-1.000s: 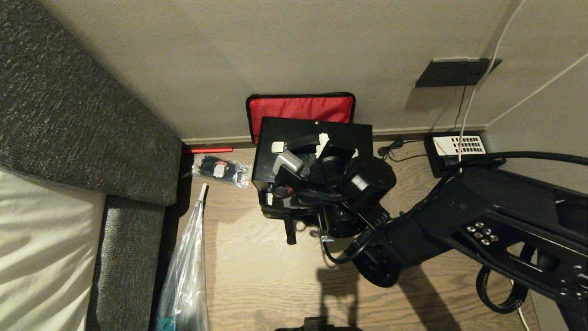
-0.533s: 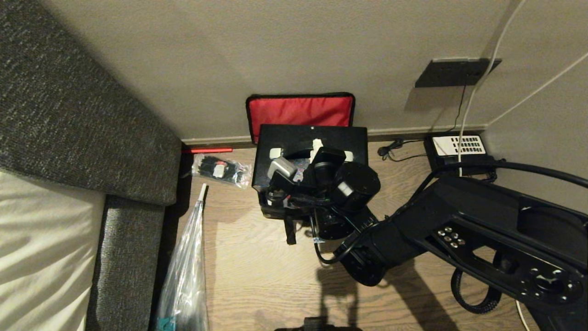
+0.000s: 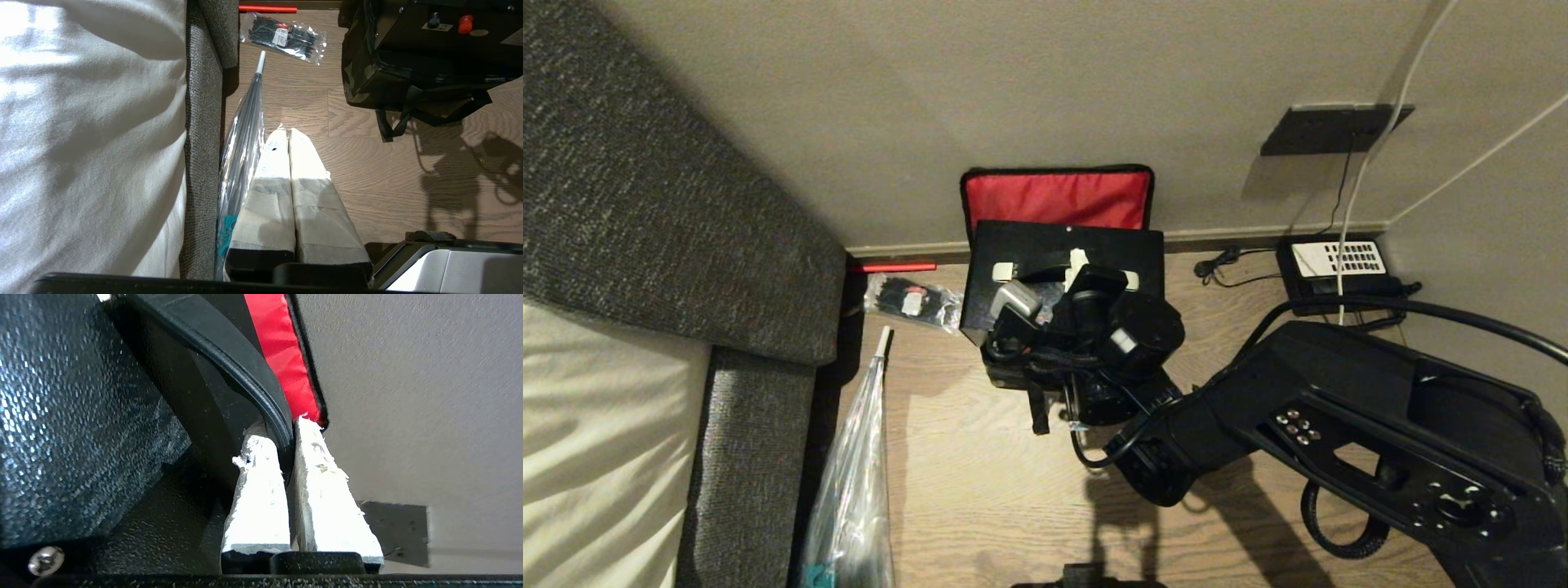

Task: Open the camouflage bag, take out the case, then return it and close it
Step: Place the black box back

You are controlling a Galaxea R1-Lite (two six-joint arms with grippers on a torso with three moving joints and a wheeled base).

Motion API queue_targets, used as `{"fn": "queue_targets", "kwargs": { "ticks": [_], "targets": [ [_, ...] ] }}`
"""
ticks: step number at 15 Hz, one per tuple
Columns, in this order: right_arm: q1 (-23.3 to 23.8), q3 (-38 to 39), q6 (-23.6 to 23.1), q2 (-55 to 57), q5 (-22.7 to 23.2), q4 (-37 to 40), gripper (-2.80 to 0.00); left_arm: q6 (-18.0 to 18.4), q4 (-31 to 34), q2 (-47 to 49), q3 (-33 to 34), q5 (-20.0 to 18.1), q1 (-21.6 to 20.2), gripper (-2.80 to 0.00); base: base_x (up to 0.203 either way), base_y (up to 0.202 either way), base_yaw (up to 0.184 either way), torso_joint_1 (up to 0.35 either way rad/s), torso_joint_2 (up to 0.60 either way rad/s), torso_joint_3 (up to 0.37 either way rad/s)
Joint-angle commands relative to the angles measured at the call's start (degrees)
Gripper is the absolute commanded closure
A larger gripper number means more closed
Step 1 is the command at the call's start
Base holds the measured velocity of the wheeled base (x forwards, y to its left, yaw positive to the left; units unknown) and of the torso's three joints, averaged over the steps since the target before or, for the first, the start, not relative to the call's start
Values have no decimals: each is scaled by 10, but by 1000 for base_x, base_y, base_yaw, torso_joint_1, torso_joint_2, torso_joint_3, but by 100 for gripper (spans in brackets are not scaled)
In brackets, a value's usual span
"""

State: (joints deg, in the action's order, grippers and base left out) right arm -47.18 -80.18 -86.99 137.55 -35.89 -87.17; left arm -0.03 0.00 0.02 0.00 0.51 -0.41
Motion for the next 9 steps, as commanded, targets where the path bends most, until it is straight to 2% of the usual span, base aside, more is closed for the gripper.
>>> {"fn": "queue_targets", "kwargs": {
  "ticks": [1, 9],
  "targets": [
    [1, -9, 0, 8, -2, -2, 0, 0, 0, 0, 1, 0, 0, 0, 0, 0, 0, 0, 0, 0],
    [9, -24, 32, 22, -2, 10, 0, -1, 0, 0, 1, 0, 0, 0, 0, 0, 0, 0, 0, 0]
  ]
}}
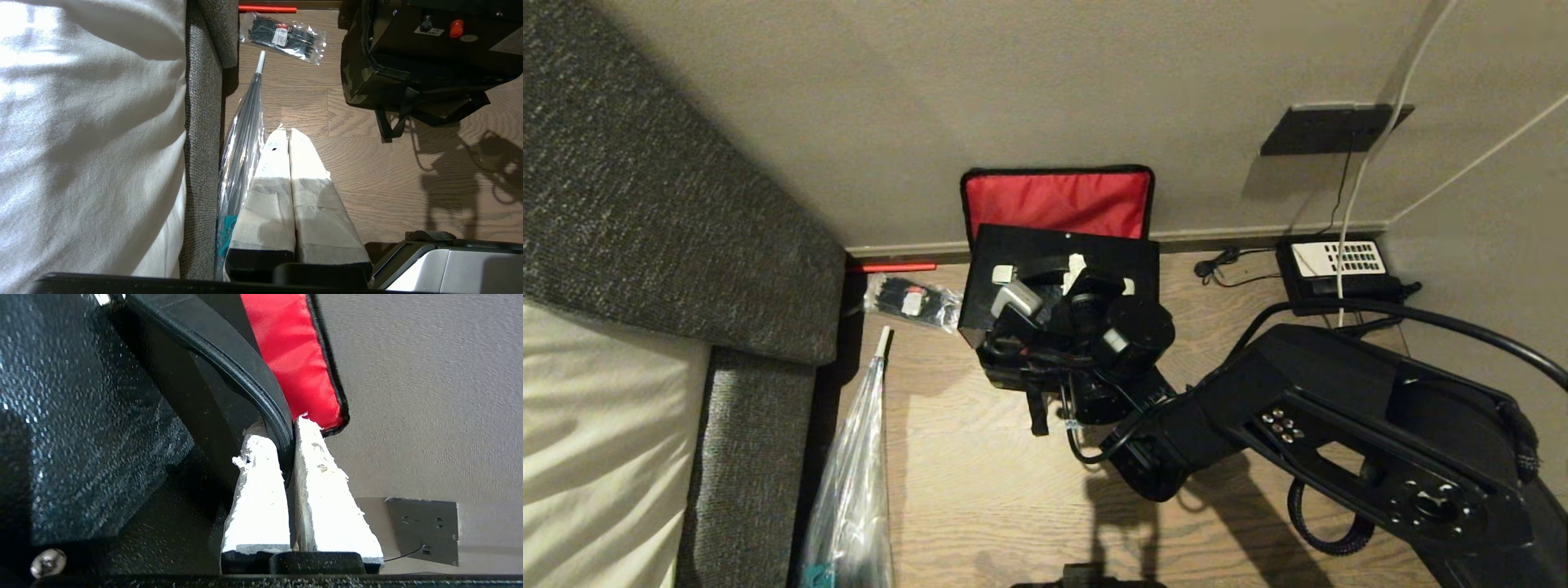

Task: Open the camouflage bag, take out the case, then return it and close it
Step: Place the black box back

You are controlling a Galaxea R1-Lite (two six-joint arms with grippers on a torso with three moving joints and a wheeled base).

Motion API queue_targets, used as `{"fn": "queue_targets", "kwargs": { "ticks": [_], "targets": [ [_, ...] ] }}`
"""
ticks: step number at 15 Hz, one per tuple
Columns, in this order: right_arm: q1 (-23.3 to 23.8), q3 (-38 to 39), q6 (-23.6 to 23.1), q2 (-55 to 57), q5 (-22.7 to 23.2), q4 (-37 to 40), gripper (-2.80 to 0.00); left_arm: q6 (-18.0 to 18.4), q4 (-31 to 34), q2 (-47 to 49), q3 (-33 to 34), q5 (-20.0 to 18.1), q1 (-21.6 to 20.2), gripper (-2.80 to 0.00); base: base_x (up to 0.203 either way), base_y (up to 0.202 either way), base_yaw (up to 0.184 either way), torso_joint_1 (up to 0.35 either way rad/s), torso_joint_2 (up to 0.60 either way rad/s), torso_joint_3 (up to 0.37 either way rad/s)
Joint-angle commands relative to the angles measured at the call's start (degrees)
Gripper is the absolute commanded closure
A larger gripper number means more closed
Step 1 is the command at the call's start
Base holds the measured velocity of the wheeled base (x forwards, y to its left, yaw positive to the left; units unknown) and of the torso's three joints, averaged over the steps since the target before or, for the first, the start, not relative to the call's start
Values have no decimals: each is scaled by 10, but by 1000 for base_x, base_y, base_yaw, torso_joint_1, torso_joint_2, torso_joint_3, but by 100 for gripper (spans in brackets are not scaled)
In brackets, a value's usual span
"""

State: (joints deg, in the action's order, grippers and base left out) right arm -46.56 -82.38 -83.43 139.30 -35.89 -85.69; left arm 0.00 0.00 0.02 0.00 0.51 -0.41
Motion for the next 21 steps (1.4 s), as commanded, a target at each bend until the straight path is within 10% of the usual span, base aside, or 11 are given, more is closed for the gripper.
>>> {"fn": "queue_targets", "kwargs": {
  "ticks": [1, 21],
  "targets": [
    [9, -2, 1, 6, -2, -4, 0, -1, 0, -1, 1, 0, 0, 0, 0, 0, 0, 0, 0, 0],
    [36, -30, 59, 48, -1, 36, 0, -1, 0, -1, 1, 0, 0, 0, 0, 0, 0, 0, 0, 0]
  ]
}}
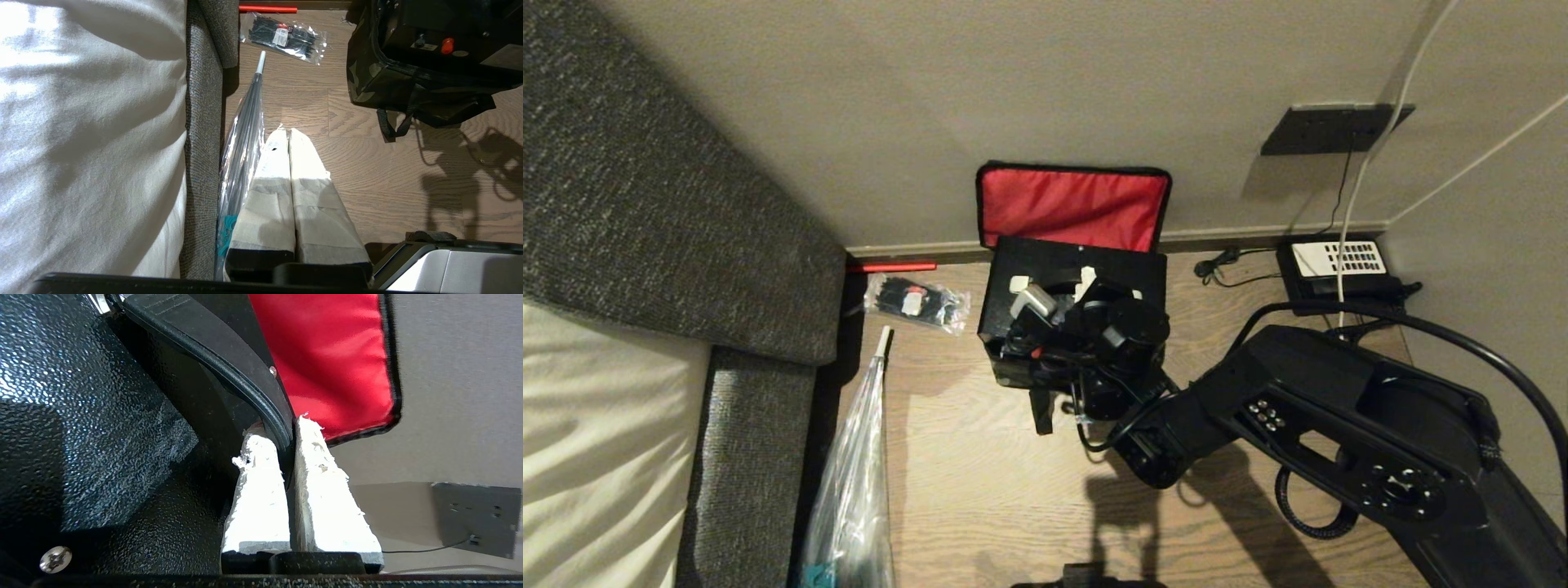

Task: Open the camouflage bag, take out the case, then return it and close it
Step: Place the black box back

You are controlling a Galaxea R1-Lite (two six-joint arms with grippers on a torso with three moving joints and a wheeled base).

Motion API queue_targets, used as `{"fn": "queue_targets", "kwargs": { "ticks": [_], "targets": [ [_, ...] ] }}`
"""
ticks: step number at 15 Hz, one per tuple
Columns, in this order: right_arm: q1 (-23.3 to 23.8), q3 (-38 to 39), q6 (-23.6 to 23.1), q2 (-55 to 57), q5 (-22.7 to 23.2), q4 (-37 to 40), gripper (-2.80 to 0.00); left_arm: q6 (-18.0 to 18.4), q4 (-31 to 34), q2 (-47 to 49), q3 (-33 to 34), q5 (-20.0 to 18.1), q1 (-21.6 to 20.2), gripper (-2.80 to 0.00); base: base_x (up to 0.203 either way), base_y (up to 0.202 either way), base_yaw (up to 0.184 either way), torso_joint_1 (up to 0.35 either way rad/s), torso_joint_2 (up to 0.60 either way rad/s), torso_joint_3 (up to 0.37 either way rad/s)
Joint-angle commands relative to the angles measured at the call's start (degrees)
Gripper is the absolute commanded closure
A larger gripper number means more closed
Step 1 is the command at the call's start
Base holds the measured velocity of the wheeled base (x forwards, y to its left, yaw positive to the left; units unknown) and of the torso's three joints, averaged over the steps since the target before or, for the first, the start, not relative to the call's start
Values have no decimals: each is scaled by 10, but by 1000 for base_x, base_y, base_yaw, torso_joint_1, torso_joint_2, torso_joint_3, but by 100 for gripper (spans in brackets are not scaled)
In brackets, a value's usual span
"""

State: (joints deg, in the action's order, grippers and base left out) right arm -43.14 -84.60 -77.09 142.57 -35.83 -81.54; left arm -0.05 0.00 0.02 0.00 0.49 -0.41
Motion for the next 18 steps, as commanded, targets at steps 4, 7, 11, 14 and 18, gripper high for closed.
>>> {"fn": "queue_targets", "kwargs": {
  "ticks": [4, 7, 11, 14, 18],
  "targets": [
    [6, -36, 8, 41, -2, 5, 0, 0, 1, -1, 1, 0, 0, 0, 0, 0, 0, 0, 0, 0],
    [16, -40, 8, 55, -2, 6, 0, 0, 0, -1, 1, 0, 0, 0, 0, 0, 0, 0, 0, 0],
    [19, -50, 10, 75, -2, 15, 0, 0, 0, -1, 1, 0, 0, 0, 0, 0, 0, 0, 0, 0],
    [20, -56, 12, 90, -2, 28, 0, 0, 0, -1, 1, 0, 0, 0, 0, 0, 0, 0, 0, 0],
    [19, -65, 29, 111, -2, 34, 0, 0, 0, -1, 1, 0, 0, 0, 0, 0, 0, 0, 0, 0]
  ]
}}
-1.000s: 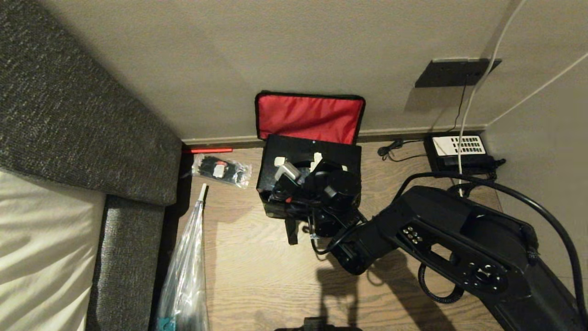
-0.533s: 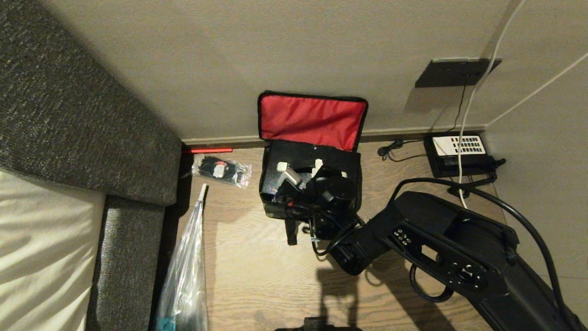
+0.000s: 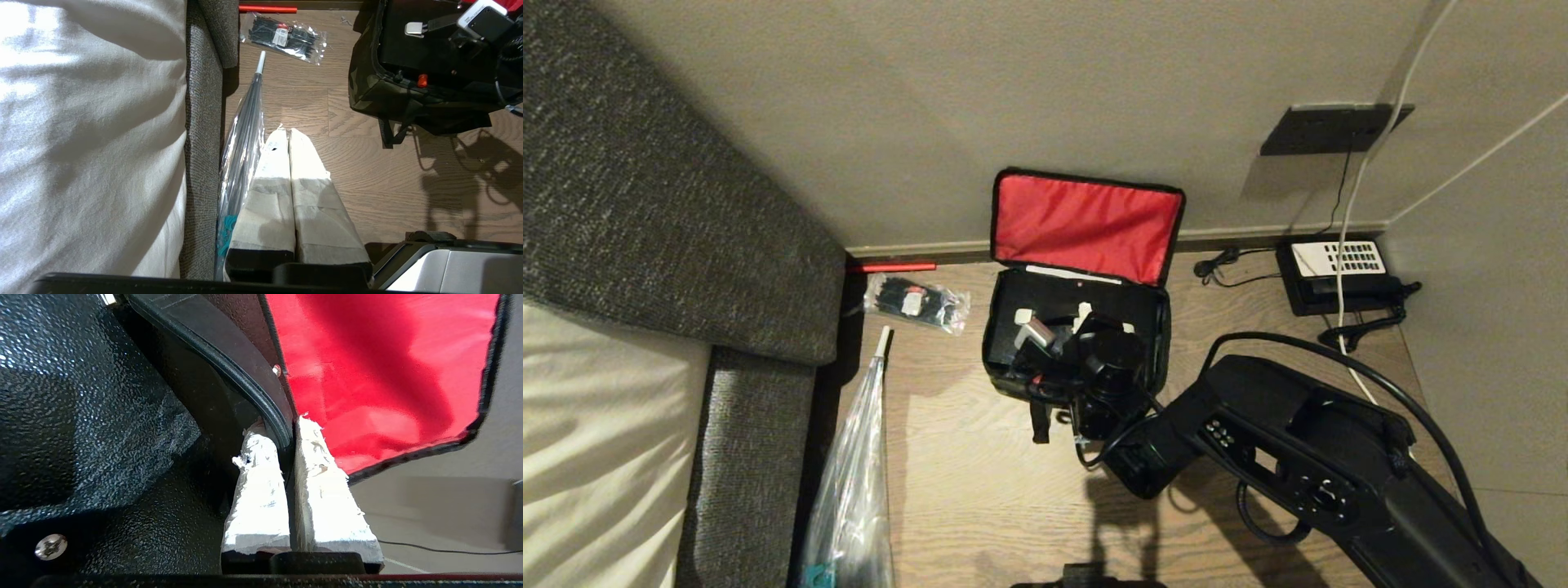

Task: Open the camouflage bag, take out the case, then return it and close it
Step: Place the black box back

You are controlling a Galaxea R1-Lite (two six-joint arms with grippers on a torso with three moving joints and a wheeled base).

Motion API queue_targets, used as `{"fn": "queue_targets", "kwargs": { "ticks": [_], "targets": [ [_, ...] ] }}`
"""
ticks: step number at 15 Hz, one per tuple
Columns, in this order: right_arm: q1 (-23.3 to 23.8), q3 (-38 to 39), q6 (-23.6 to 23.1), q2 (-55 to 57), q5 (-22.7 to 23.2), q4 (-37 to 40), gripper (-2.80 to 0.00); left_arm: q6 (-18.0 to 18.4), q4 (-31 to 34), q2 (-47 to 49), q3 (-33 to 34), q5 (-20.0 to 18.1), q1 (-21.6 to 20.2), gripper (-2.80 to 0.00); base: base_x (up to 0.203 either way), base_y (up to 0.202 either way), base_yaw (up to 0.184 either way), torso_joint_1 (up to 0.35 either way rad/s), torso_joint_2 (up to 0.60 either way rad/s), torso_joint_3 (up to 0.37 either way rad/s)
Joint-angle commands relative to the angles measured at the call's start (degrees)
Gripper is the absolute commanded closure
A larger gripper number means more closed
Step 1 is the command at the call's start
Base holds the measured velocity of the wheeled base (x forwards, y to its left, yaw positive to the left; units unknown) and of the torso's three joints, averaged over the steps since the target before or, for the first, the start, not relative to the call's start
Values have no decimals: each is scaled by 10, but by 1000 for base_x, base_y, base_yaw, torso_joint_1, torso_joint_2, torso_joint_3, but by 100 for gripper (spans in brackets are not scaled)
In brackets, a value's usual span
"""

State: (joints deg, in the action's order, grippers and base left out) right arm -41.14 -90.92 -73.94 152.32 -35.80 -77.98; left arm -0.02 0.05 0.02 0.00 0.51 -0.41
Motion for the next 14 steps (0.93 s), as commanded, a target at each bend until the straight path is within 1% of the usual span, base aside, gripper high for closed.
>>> {"fn": "queue_targets", "kwargs": {
  "ticks": [1, 4, 5, 8, 10, 12, 14],
  "targets": [
    [-1, -1, 1, 14, -2, 0, 0, 0, 0, -1, 1, 0, 0, 0, 0, 0, 0, 0, 0, 0],
    [0, -1, 4, 17, -5, 2, 0, -1, 0, -1, 1, 0, 0, 0, 0, 0, 0, 0, 0, 0],
    [0, 2, 2, 18, -5, 3, -280, -1, 0, -1, 1, 0, 0, 0, 0, 0, 0, 0, 0, 0],
    [0, 0, 19, 19, -5, 20, -280, -1, 0, -1, 1, 0, 0, 0, 0, 0, 0, 0, 0, 0],
    [-1, 1, 19, 19, -5, 19, -280, 0, 0, -1, 1, 0, 0, 0, 0, 0, 0, -1, -11, 13],
    [-1, 17, 20, 6, -5, 15, -280, -1, 0, -1, 1, 0, 0, 0, 0, 0, 0, 0, 0, 0],
    [-1, 49, 22, -29, -5, 12, -280, 0, 0, -1, 1, 0, 0, 0, 0, 0, 0, 0, 0, 0]
  ]
}}
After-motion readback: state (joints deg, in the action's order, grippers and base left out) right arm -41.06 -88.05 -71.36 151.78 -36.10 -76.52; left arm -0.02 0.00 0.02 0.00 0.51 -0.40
